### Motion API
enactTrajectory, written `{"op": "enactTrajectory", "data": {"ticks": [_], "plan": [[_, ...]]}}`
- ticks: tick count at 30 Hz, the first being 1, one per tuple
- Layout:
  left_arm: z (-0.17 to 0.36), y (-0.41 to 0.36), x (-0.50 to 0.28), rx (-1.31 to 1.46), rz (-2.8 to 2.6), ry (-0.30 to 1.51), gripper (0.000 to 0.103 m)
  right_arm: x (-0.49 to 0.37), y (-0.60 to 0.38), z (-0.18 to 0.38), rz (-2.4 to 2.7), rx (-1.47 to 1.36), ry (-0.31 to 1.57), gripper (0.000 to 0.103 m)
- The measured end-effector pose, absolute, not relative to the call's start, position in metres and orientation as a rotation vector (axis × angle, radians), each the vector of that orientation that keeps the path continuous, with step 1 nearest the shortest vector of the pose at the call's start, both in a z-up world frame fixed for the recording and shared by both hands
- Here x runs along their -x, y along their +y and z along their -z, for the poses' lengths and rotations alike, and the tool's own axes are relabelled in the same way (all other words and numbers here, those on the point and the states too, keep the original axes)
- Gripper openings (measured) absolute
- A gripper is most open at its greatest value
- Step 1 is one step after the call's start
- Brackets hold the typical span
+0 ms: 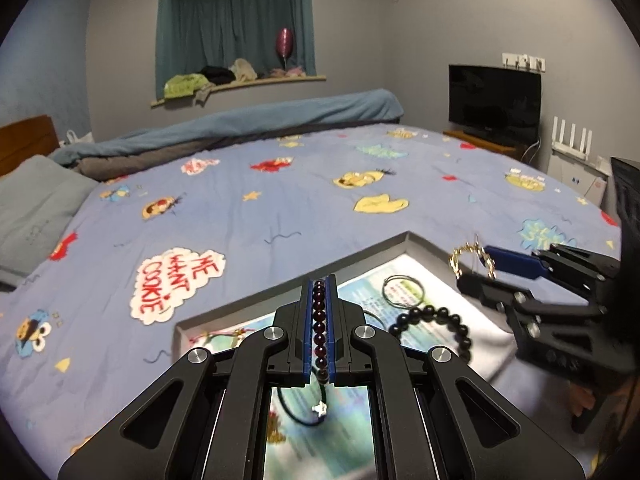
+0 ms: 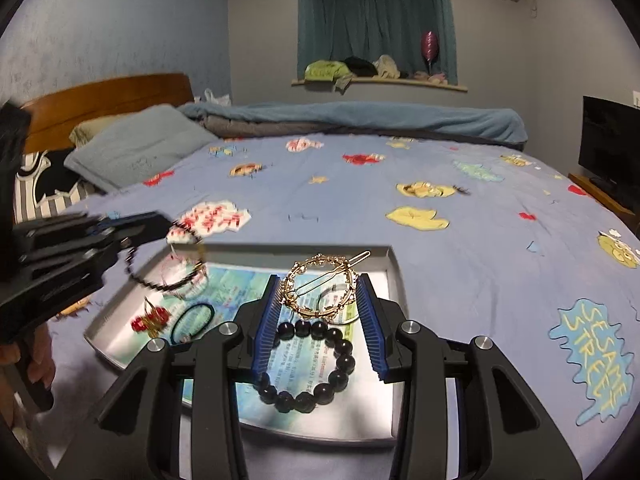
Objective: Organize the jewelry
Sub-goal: 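Carry the bracelet and gold clip into the grey box and open both tools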
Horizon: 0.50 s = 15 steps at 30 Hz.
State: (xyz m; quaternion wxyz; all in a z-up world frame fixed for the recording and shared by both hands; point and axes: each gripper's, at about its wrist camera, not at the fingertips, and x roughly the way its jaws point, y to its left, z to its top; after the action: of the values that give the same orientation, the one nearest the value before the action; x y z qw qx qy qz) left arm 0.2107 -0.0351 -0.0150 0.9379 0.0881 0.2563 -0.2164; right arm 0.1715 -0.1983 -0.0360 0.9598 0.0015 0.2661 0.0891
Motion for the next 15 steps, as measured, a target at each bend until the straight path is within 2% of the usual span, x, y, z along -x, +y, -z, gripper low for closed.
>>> {"op": "enactTrajectory", "data": {"ticks": [7,15], "plan": [[0.044,-0.042,-0.26,-0.145,0.414,0.641,0.006,-0.195,-0.189,0.057,-0.208,0.03,0.668,0.038],[0.056,-0.033,-0.273,-0.115,0.363,0.723,0.006,-0.202,-0.185,0.071,-0.22,0.041,0.744,0.038]]}}
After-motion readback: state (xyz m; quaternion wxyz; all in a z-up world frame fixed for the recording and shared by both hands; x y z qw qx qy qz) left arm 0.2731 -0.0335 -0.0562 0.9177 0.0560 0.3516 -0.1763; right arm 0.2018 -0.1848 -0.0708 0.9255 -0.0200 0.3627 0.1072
